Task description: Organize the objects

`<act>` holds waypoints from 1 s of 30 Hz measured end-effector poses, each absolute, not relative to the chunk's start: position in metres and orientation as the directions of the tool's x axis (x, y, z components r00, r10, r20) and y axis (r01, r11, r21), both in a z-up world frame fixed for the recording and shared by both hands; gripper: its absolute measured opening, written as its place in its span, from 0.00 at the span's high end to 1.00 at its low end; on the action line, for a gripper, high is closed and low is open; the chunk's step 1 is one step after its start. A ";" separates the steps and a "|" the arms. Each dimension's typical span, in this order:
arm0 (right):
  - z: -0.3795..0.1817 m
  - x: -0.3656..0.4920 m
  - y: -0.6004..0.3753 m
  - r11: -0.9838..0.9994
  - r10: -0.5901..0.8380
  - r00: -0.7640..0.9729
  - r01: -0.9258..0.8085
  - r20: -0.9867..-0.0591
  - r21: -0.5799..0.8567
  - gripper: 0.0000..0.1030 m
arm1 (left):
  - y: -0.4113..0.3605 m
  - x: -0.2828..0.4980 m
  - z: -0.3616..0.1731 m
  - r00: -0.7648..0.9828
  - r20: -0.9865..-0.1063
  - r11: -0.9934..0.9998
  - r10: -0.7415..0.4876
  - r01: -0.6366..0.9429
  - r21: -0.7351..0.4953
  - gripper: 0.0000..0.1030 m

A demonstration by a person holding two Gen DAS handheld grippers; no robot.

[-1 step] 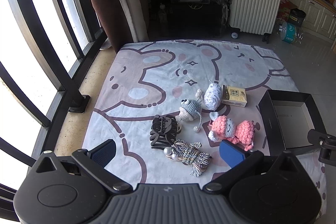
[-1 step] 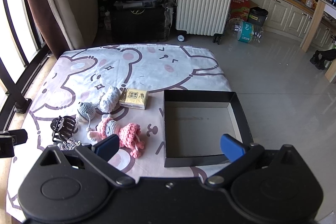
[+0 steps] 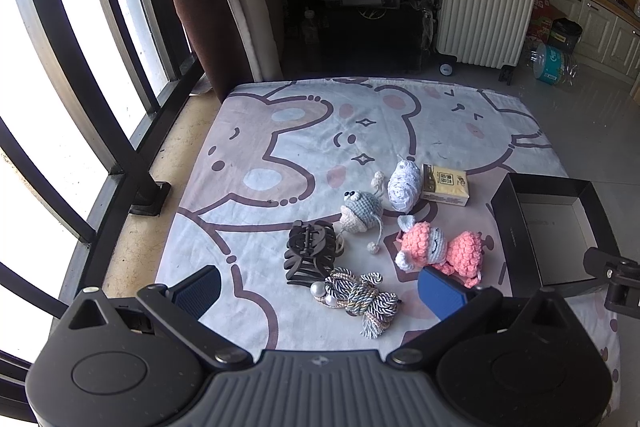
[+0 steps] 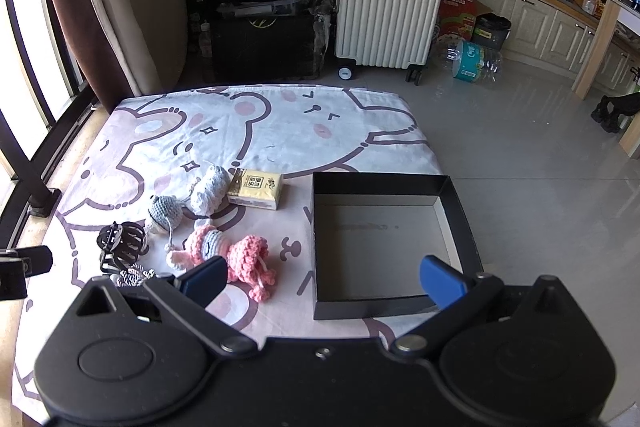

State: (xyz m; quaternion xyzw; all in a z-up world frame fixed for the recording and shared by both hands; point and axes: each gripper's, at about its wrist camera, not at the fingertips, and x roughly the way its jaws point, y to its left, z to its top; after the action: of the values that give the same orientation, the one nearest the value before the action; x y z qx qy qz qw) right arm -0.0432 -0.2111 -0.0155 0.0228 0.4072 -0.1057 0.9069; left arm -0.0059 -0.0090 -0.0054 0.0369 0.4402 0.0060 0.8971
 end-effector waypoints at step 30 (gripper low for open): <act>0.013 0.022 -0.199 0.994 0.005 0.765 -0.075 -0.644 -0.082 0.00 | 0.014 0.041 -0.035 0.581 -0.807 0.990 0.105 -0.135 0.032 0.00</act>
State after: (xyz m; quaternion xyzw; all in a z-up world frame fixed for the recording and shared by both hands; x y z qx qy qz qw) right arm 0.0221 -0.1992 0.0132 -0.0512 0.3419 0.0212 0.9381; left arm 0.0413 0.0145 -0.0355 -0.0165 0.4524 0.0676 0.8891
